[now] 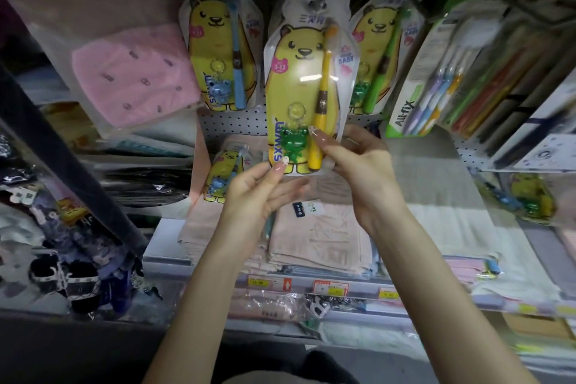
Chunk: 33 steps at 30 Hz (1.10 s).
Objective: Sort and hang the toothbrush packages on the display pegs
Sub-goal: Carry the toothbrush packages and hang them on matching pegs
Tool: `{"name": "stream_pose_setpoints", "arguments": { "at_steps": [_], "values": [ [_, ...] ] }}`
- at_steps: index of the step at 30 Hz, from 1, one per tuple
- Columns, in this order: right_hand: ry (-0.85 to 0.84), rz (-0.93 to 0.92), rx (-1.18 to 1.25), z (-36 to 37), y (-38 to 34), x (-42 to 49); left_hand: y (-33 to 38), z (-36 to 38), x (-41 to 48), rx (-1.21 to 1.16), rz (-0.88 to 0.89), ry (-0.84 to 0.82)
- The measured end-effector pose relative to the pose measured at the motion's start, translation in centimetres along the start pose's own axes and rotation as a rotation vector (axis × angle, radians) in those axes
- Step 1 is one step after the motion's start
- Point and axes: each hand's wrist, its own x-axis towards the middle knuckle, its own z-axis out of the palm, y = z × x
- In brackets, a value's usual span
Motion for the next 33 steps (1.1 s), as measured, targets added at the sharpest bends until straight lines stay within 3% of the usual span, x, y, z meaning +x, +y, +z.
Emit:
{"name": "stream_pose_setpoints", "arguments": {
  "at_steps": [10, 15, 24, 33],
  "values": [
    [0.043, -0.030, 0.028, 1.6, 1.4, 4.5, 0.0, -0.1, 5.4, -0.118, -0.032, 0.071],
    [0.059, 0.038, 0.021, 1.4, 2.8, 4.7, 0.2, -0.8, 5.6, -0.141, -0.050, 0.050],
    [0.054, 0.181, 0.120, -1.6, 6.6, 2.9, -2.8, -2.2, 3.4, -0.036, -0.178, 0.111],
    [0.016, 0.253, 0.124, -6.1, 7.2, 0.9, -4.1, 0.4, 2.6, 0.077, -0.189, 0.120]
  ]
}}
